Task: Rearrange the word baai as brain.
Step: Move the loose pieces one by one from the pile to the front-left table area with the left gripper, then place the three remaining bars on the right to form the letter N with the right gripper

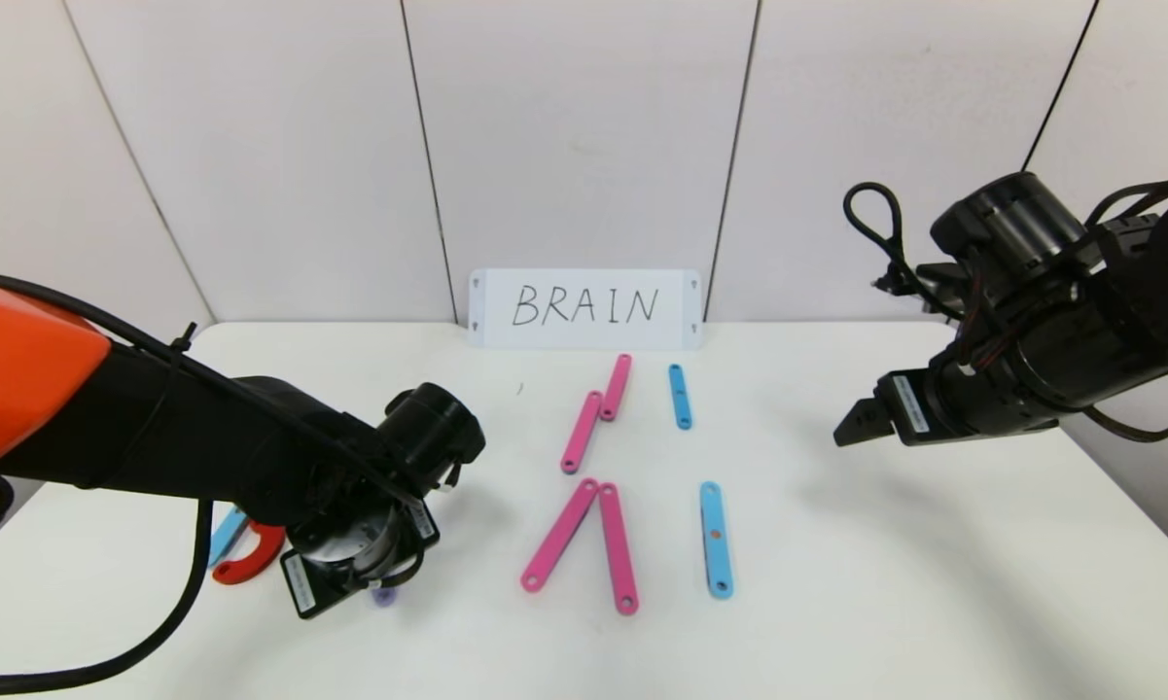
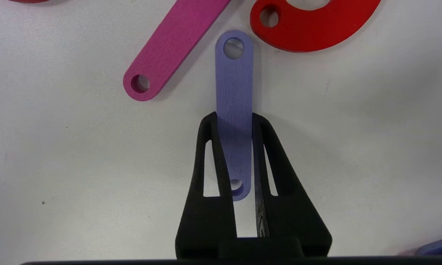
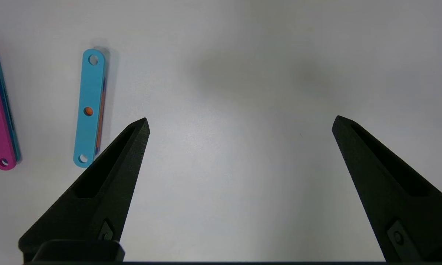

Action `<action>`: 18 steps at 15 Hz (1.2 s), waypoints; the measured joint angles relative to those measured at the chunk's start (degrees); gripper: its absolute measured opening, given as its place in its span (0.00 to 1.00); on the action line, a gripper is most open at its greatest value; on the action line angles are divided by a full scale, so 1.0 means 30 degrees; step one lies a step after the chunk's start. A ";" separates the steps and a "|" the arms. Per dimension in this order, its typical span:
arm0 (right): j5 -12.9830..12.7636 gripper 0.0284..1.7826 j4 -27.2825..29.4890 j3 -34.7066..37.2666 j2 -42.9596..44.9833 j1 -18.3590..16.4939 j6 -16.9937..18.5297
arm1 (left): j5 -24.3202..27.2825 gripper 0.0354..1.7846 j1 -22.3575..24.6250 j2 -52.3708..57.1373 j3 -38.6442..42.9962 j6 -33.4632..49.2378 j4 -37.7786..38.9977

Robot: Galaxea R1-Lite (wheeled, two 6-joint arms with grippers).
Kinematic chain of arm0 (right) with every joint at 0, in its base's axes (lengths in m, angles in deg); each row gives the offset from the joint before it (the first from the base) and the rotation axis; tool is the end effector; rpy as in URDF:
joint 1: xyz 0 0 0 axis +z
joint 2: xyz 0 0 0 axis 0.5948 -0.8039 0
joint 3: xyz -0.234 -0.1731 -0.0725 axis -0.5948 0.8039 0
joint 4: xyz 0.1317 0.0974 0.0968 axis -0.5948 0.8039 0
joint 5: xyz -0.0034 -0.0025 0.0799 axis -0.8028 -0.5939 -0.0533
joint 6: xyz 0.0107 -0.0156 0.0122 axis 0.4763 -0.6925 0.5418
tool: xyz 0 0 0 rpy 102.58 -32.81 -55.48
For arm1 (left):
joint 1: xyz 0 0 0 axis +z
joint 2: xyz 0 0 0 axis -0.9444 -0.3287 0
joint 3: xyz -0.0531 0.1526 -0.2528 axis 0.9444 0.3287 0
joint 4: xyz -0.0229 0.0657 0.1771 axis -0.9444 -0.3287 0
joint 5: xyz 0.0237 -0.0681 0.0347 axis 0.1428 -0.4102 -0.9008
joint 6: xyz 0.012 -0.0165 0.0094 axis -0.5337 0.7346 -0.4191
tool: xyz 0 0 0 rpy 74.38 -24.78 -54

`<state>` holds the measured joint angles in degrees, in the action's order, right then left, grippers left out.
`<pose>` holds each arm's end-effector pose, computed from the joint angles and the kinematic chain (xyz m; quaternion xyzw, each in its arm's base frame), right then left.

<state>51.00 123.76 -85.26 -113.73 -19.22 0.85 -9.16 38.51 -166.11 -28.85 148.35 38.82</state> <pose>0.2808 0.0848 0.2147 -0.0260 0.4889 0.0429 0.8709 0.2562 -0.1510 0.1054 -0.2071 0.4662 0.2406 0.8258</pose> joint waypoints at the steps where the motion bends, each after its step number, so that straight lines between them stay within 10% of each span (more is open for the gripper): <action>1: 0.0008 0.98 0.0000 0.0000 0.0008 0.0008 -0.0008 | 0.0008 0.09 0.0000 -0.0012 0.0008 0.0028 -0.0020; 5: 0.0008 0.98 0.0008 0.0024 0.0037 0.0008 0.0000 | -0.0150 0.22 -0.0187 -0.0020 0.0081 -0.0028 0.0016; 13: -0.0016 0.98 0.0008 0.0024 0.0016 0.0020 0.0000 | -0.0423 0.89 -0.0975 0.0605 0.0134 -0.0366 -0.0057; 18: -0.0028 0.98 0.0016 0.0089 0.0053 0.0073 0.0000 | -0.0740 0.97 0.0037 0.3373 0.0382 -0.3519 0.0024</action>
<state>50.91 123.81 -84.99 -113.57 -19.00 0.85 -11.38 38.62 -156.00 -27.71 137.80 38.89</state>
